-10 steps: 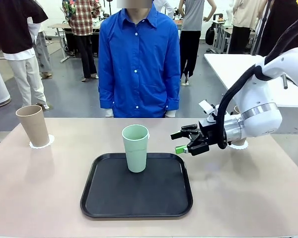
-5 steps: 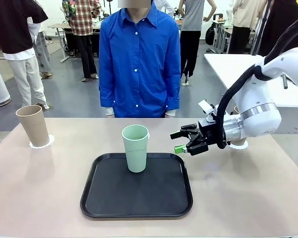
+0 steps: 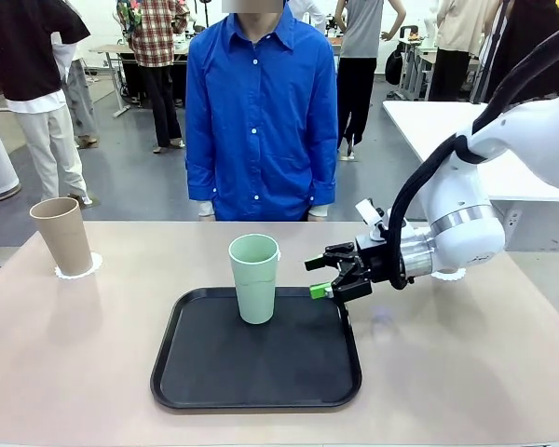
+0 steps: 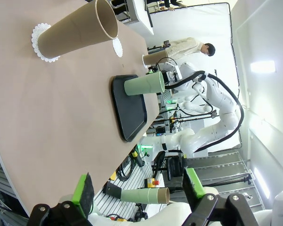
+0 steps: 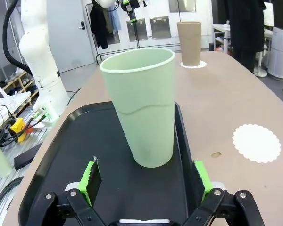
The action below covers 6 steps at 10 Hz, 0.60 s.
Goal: Place coasters on the table and set cups on them.
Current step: Take one Reusable plastic cup from the Flat Tray and place it on a coaster set by the human.
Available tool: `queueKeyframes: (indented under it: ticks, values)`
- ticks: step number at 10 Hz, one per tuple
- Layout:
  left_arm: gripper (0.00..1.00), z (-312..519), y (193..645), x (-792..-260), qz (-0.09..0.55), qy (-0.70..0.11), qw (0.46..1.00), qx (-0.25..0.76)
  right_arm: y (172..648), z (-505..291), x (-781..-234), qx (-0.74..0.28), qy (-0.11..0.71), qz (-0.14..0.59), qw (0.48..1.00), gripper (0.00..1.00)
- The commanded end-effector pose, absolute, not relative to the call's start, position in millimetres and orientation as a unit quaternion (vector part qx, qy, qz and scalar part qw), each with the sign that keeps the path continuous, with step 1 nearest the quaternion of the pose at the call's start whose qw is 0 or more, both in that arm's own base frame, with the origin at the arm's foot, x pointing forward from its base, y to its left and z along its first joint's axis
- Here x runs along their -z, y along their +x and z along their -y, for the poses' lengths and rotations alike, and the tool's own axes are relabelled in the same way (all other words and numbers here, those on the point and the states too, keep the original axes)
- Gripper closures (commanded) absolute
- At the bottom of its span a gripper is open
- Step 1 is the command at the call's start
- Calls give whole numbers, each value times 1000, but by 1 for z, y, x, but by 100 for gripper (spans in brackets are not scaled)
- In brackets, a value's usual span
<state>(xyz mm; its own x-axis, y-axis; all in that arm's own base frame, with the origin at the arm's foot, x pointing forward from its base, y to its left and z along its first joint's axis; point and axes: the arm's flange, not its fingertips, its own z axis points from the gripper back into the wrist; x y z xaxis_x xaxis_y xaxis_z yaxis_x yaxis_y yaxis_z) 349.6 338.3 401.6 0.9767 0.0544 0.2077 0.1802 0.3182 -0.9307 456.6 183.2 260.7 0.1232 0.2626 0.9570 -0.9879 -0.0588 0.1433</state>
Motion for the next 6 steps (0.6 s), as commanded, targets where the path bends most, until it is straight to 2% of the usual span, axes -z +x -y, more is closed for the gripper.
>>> queueKeyframes:
  ticks: [1,6]
  values:
    - [0,-338,348,-403,102,-581,807,37,465,-201,-251,-546,487,386,562,0]
    - [0,-338,348,-403,102,-581,807,37,467,-230,-241,-568,491,373,546,0]
